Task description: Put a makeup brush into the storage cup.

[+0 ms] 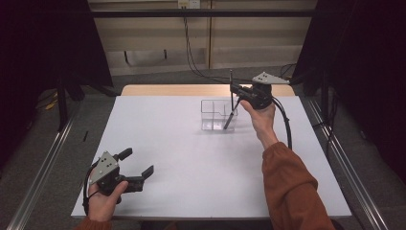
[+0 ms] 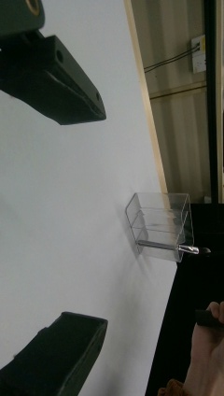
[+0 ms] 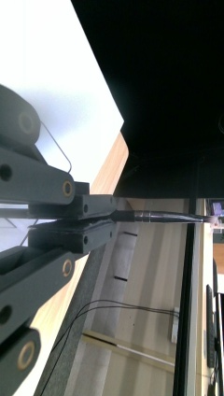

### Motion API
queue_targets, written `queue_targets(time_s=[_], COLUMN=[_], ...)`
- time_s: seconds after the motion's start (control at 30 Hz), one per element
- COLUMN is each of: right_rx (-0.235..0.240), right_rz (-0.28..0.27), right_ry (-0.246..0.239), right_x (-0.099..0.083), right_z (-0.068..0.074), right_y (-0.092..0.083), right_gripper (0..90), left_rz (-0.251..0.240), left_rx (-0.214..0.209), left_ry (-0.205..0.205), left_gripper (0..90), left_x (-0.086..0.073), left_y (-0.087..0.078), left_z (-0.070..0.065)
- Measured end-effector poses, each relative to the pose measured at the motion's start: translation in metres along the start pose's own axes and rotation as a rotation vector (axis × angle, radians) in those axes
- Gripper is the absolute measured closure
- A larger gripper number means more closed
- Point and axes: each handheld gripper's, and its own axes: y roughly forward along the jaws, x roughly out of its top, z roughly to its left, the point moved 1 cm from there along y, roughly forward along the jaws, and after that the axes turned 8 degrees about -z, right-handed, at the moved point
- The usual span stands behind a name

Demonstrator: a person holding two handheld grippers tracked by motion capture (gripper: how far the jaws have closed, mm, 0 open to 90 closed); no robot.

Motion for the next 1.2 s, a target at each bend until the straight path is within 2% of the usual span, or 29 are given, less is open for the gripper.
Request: queue_targets(time_s=[0.27,0.77,1.2], right_rx=[-0.007,-0.003,-0.022], right_rz=[0.006,0.038,0.072], right_ry=[0.015,0.01,0.011], right_x=[-0.007,-0.021,-0.037], right_z=[-0.001,0.001,0.0], right_y=[0.003,0.002,-0.001], right_gripper=[86.9,86.9,86.9], left_rz=[0.007,0.007,0.005], left_rx=[-0.005,-0.002,0.004], left_ry=[0.001,0.0,0.0], left_gripper=[2.5,2.5,2.5], left_x=[0.0,0.0,0.0], left_y=[0.001,0.0,0.0], left_z=[-0.001,0.0,0.0])
